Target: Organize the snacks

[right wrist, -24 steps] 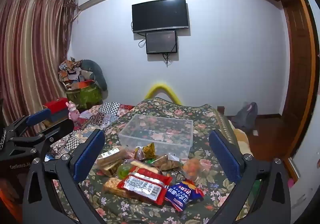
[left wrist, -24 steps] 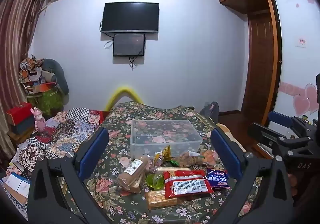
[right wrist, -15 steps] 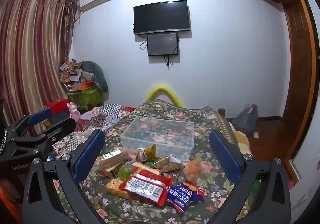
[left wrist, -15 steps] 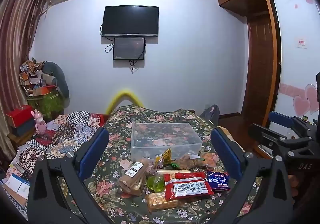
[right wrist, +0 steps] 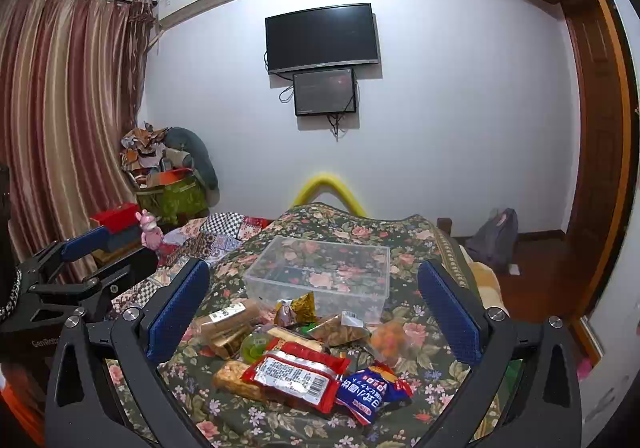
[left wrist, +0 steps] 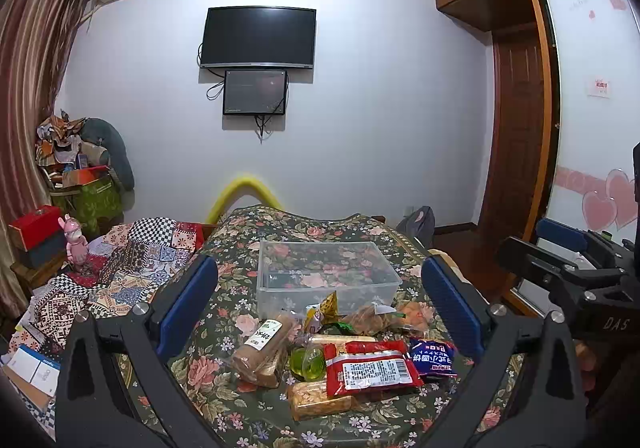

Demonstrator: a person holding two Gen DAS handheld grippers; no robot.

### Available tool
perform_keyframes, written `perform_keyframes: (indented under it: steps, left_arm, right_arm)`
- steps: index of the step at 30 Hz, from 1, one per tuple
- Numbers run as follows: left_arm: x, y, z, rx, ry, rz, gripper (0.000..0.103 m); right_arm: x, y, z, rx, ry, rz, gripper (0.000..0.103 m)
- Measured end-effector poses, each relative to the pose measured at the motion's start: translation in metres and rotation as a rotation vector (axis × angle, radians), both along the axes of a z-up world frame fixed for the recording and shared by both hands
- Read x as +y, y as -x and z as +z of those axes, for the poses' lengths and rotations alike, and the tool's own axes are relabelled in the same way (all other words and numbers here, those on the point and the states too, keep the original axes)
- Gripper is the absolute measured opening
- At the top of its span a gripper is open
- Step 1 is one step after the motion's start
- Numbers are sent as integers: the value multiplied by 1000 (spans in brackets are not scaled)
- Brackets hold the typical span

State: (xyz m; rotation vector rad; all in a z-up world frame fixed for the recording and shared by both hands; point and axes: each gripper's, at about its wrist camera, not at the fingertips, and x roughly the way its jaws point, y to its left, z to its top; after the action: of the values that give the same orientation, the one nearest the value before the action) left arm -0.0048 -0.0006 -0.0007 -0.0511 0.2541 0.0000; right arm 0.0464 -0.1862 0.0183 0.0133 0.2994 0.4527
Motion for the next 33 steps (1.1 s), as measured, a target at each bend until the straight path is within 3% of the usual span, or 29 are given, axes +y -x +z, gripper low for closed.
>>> perform_keyframes:
  steps: [33]
  left_arm:
    - [0,-4,-5,19,5,1,103]
  right_arm:
    - [0,1,0,11,-8,13,103]
